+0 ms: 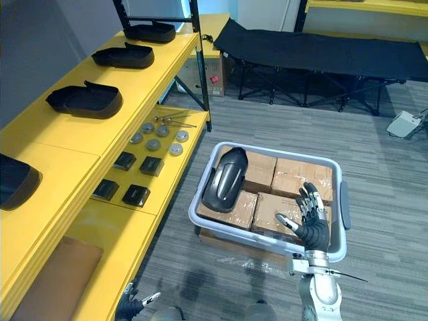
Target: Walk over and take plastic housings, then place them on the shelf
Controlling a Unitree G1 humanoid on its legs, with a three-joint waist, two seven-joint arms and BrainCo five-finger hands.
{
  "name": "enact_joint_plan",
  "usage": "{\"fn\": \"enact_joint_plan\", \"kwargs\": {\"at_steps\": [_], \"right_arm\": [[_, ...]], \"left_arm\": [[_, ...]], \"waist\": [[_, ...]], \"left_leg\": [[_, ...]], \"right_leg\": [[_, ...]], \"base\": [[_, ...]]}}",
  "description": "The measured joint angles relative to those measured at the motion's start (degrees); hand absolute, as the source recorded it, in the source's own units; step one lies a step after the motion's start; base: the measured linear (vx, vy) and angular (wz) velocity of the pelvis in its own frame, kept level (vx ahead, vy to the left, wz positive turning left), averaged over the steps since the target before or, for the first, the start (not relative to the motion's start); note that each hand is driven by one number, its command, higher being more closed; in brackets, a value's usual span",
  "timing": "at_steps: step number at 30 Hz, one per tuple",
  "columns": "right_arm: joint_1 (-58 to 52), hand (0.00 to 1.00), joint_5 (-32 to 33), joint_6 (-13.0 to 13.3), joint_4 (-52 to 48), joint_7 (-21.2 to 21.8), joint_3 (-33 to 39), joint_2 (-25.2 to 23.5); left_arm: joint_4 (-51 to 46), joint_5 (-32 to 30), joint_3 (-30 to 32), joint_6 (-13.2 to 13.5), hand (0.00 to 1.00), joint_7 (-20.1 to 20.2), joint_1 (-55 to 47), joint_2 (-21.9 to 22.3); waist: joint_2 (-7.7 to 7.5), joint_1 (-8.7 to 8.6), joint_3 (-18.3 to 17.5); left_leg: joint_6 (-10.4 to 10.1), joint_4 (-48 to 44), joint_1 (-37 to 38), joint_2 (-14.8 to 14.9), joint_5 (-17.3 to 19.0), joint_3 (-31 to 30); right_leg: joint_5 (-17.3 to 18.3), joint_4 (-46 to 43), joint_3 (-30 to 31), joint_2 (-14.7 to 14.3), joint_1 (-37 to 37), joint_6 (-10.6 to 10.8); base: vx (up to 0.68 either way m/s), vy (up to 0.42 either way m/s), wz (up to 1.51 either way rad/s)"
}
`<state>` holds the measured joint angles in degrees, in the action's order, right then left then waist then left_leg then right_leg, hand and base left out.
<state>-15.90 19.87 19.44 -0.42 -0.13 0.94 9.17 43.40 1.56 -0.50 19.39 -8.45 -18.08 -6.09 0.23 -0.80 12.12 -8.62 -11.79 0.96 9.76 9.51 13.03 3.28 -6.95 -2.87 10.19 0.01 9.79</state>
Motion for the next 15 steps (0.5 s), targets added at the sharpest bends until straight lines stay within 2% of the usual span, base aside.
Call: {"fn": "enact_joint_plan", "kwargs": {"at_steps": [2, 6, 9, 10, 12, 15], "right_arm": [[2.28, 0.00, 1.74, -1.11, 5.47, -0.41, 0.04, -0.16], [9.45, 0.00, 1.56, -2.44, 12.22, -5.05, 0.81, -0.27], [21.37, 0.00, 1.34, -4.60, 21.31, -9.97, 3.03, 0.59], [25.52, 0.00, 1.38, -5.03, 24.46, -11.82, 3.62, 1.14], [34.77, 0.00, 1.52, -6.63, 29.03, -16.04, 4.39, 3.01], [41.91, 0.00, 1.76, -8.62, 32.81, -18.74, 5.10, 5.46]], "left_arm": [[-0.41, -2.23, -1.93, -0.62, 0.00, 0.10, 0.23, -2.06], [-1.43, -1.38, -3.12, -1.12, 0.00, -0.39, 4.15, -3.06], [-4.83, 0.50, -4.77, -1.12, 0.00, -0.27, 8.12, -2.04], [-5.32, 0.73, -5.47, -1.10, 0.00, -0.22, 9.26, -1.88], [-6.18, 0.92, -6.07, -1.13, 0.00, -0.15, 10.62, -1.59], [-6.23, 2.57, -6.93, -1.11, 0.00, 0.15, 10.96, -1.42]], "waist": [[-0.90, 0.01, -0.36], [-0.92, 0.06, 0.88], [-0.41, 0.39, 5.65], [-0.24, 0.92, 7.08], [0.21, 3.03, 9.83], [1.02, 3.88, 11.67]], "left_leg": [[0.45, -0.12, -0.21, -1.56, 0.19, 0.90], [1.94, -2.80, -5.13, -3.00, 0.32, 0.16], [2.33, -6.38, -9.34, -3.19, 0.47, -3.70], [2.39, -7.28, -10.66, -3.19, 0.54, -4.46], [2.33, -8.84, -13.56, -3.34, 0.80, -5.33], [2.98, -10.30, -15.94, -3.72, 0.40, -7.65]], "right_leg": [[-2.67, 2.64, -0.16, 1.41, 0.14, 0.38], [-7.29, 7.34, -2.31, 2.72, -1.68, 0.01], [-8.61, 7.81, -4.85, 2.78, -2.13, -0.13], [-8.76, 7.83, -5.20, 2.72, -2.67, -0.42], [-9.40, 7.95, -5.65, 2.73, -4.47, -0.92], [-10.13, 8.16, -8.04, 2.73, -4.70, -0.66]], "base": [[-0.06, 0.135, -0.30], [-0.13, 0.084, -0.08], [-0.16, 0.020, 0.35], [-0.23, 0.013, 0.20], [-0.19, 0.012, 0.15], [-0.08, 0.007, 0.32]]}}
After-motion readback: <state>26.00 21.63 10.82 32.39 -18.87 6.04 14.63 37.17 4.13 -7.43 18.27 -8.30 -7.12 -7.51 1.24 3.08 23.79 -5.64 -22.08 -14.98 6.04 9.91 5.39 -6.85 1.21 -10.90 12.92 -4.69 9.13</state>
